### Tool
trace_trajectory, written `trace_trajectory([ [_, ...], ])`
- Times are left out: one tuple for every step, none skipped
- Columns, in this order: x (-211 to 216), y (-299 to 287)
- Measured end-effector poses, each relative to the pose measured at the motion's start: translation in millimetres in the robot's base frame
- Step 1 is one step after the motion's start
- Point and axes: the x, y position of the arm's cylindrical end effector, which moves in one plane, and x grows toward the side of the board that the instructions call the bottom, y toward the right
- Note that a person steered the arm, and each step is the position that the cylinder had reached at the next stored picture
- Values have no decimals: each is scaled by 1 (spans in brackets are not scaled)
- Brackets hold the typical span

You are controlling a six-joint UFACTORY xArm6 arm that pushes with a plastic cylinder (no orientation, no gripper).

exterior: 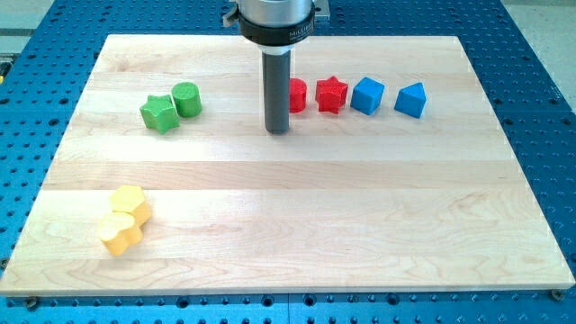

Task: Move your arm close to the green blocks

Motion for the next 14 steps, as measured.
trace_trajectory([
  [-22, -1],
  [-36, -1],
  [-42, -1],
  [-42, -26],
  [-63, -39],
  [-88, -52],
  [-86, -91],
  [-72, -128],
  [-72, -163],
  [-72, -198],
  [-72, -209],
  [-72, -208],
  [-72, -208],
  [-51, -196],
])
